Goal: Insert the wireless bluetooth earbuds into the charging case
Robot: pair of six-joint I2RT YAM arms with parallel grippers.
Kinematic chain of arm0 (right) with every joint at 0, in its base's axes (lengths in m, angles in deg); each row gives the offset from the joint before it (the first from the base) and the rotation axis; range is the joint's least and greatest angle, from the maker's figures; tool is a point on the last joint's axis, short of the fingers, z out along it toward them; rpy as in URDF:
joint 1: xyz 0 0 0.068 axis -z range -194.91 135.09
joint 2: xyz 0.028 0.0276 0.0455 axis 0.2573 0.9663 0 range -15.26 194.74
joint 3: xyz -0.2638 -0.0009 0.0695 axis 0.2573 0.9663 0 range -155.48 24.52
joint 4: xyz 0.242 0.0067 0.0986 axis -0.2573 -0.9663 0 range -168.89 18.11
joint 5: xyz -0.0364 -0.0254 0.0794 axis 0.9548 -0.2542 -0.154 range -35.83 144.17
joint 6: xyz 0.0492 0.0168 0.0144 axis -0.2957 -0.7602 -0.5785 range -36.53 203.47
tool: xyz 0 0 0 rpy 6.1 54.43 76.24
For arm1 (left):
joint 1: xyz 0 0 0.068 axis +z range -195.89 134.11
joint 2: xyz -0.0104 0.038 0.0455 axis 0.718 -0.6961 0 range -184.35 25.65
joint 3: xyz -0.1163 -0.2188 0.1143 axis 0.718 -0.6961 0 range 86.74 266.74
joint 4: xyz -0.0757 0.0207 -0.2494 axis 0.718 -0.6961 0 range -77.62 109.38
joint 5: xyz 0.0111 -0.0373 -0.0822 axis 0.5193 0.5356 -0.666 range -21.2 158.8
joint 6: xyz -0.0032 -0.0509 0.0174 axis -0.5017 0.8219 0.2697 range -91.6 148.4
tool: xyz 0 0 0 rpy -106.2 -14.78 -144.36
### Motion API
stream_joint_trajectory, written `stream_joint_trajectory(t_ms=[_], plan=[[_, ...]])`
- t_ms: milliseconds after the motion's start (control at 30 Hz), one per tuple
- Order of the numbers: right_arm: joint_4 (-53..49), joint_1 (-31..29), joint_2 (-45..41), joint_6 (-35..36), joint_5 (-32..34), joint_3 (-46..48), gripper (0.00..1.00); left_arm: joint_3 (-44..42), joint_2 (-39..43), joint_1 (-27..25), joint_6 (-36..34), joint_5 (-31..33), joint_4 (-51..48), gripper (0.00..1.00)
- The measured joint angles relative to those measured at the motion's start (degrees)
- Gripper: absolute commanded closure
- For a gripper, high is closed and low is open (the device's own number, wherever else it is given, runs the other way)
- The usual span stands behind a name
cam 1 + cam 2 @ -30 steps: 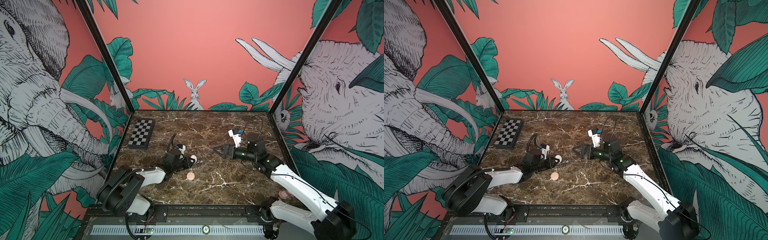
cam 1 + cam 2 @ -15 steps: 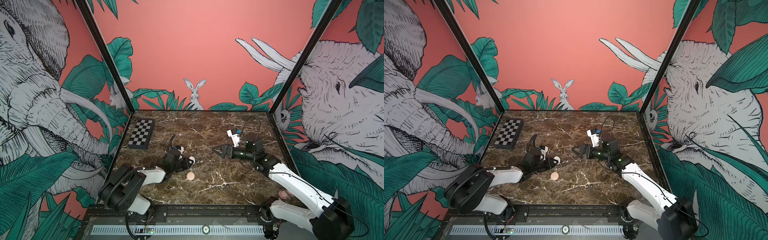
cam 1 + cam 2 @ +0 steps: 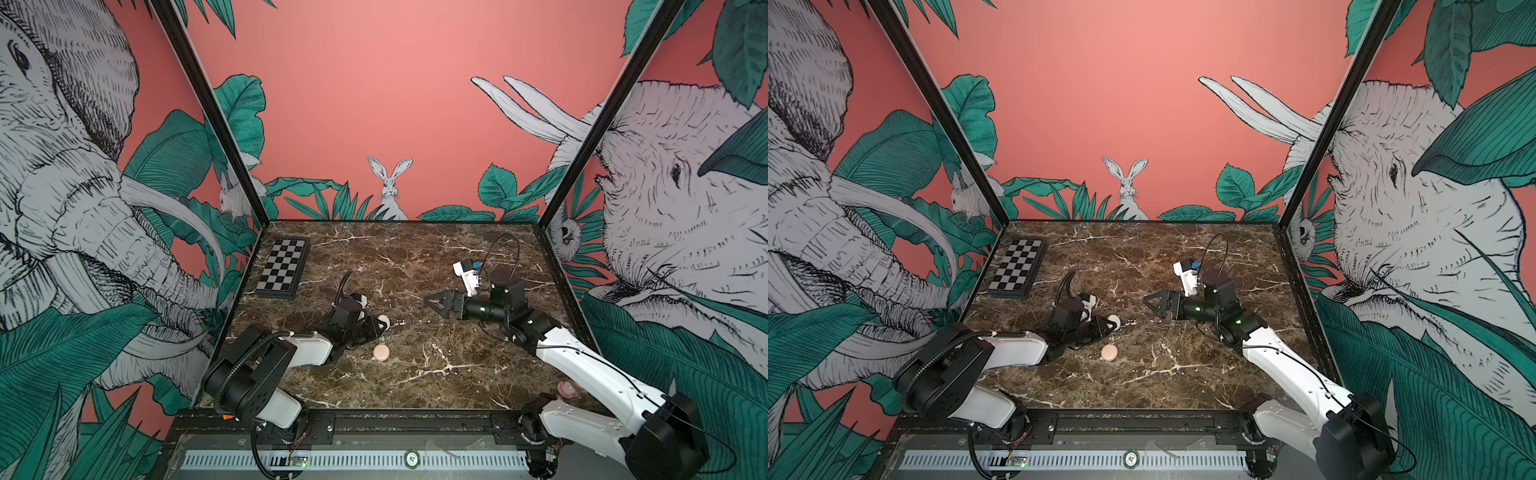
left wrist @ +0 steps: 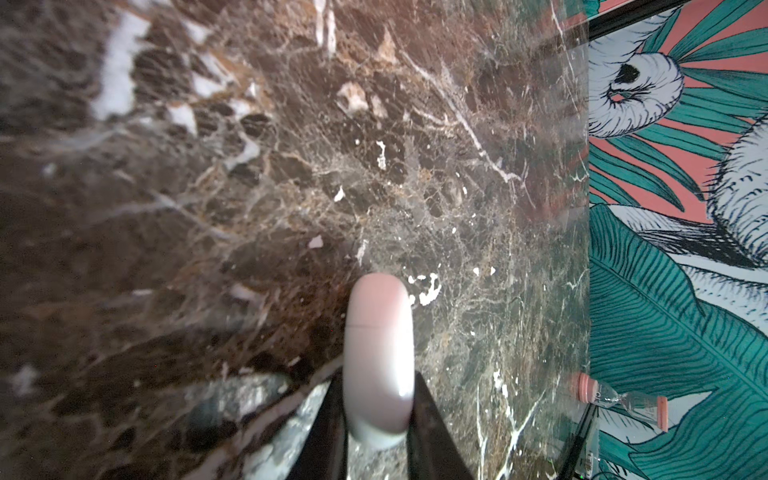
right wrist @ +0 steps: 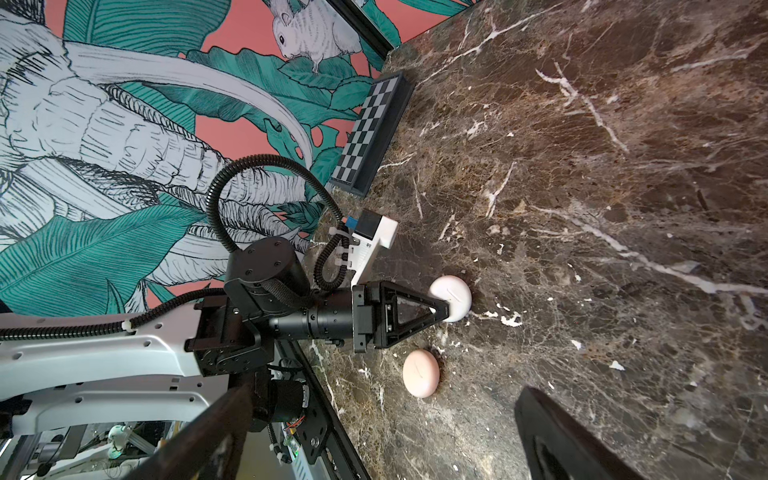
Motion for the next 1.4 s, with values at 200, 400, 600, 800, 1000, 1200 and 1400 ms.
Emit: stream_joint_trajectory(t_ms=[200, 400, 600, 800, 1000, 1200, 1400], plan=[[0.1, -0.1, 0.0, 0.0, -0.3, 0.0, 0.02, 0.0, 0.0, 0.0, 0.1, 0.1, -0.2, 0.73], [0.1, -0.1, 0.0, 0.0, -0.5, 0.0, 0.02, 0.0, 0.1, 0.0, 0.1, 0.3, -1.2, 0.71], [0.0, -0.1, 0.0, 0.0, -0.6, 0.0, 0.02, 0.0, 0.7, 0.0, -0.2, 0.4, -3.2, 0.65], [0.0, -0.2, 0.0, 0.0, -0.7, 0.0, 0.02, 0.7, 2.8, 0.0, -1.7, 1.4, -7.3, 0.57], [-0.2, -0.4, 0.0, 0.1, -0.9, 0.0, 0.02, 1.9, 4.0, 0.1, -3.4, 2.0, -11.7, 0.49], [-1.2, -0.4, -0.3, 0.4, -1.1, -0.6, 0.02, 3.0, 6.6, 0.3, -4.7, 2.4, -16.0, 0.45], [-3.8, -0.4, -1.9, 1.6, -1.1, -2.7, 0.02, 7.7, 12.6, 0.3, -7.7, 2.1, -27.7, 0.20]])
